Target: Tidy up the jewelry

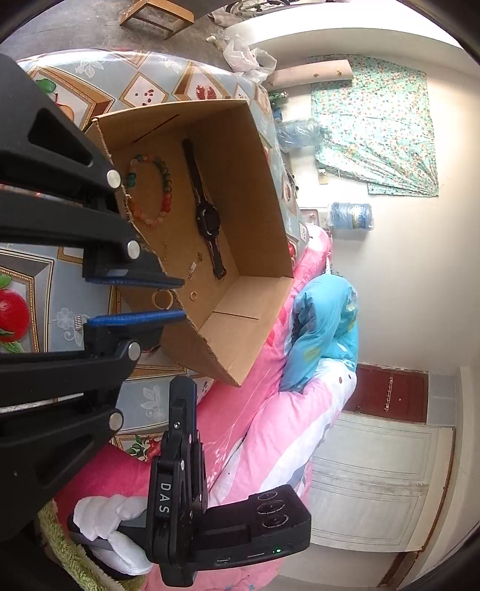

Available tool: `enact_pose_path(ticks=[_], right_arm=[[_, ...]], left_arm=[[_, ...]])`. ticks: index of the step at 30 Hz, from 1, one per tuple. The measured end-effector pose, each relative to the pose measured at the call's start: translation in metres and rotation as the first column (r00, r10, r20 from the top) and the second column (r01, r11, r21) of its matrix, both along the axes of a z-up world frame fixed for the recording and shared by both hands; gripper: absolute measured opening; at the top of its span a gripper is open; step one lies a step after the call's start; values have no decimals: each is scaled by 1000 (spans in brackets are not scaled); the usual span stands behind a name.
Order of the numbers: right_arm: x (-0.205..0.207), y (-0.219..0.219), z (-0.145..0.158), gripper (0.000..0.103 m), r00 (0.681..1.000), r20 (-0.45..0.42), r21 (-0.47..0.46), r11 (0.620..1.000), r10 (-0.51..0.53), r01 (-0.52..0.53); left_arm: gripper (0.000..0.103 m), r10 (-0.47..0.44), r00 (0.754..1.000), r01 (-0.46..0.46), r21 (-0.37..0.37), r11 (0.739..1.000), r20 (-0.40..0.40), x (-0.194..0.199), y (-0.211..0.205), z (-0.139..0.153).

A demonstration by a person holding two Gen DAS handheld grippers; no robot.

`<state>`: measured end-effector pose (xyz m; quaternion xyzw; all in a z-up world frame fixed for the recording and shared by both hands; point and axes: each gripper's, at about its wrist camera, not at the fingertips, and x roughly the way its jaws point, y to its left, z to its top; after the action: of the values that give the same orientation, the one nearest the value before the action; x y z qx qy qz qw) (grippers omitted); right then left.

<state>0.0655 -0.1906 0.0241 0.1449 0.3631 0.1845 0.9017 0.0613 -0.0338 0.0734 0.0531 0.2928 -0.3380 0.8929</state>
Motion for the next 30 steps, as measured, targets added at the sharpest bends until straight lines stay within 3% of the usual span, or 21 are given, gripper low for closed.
enact_pose_path(ticks=[2, 4, 5, 9, 16, 18, 20, 22, 30], right_arm=[[-2, 0, -14, 10, 998, -51, 12, 1000, 25, -25], [-1, 7, -29, 29, 995, -93, 0, 999, 45, -45], [-1, 14, -39, 33, 991, -119, -18, 998, 65, -67], [0, 43, -66, 34, 983, -148, -144, 981, 107, -128], [6, 74, -87, 18, 976, -113, -382, 899, 185, -214], [4, 77, -87, 15, 973, -105, -423, 876, 206, -231], [3, 80, -86, 4, 968, -117, -435, 864, 223, -252], [1, 83, -86, 3, 967, -123, -458, 851, 224, -256], [11, 60, -82, 2, 971, -167, -288, 934, 168, -211]], left_arm=[[11, 10, 1000, -9, 8, 1000, -25, -1, 2, -7], [11, 21, 999, -20, 17, 1000, -45, -3, 3, -14], [11, 28, 998, -26, 22, 999, -57, -4, 4, -19], [11, 61, 993, -58, 41, 997, -99, -8, 11, -34], [11, 100, 989, -93, 72, 993, -113, -13, 23, -46], [11, 105, 987, -97, 70, 993, -119, -13, 24, -49], [11, 107, 987, -99, 69, 993, -118, -14, 25, -49], [11, 108, 988, -100, 70, 992, -113, -15, 27, -49], [11, 106, 989, -100, 63, 993, -103, -20, 29, -46]])
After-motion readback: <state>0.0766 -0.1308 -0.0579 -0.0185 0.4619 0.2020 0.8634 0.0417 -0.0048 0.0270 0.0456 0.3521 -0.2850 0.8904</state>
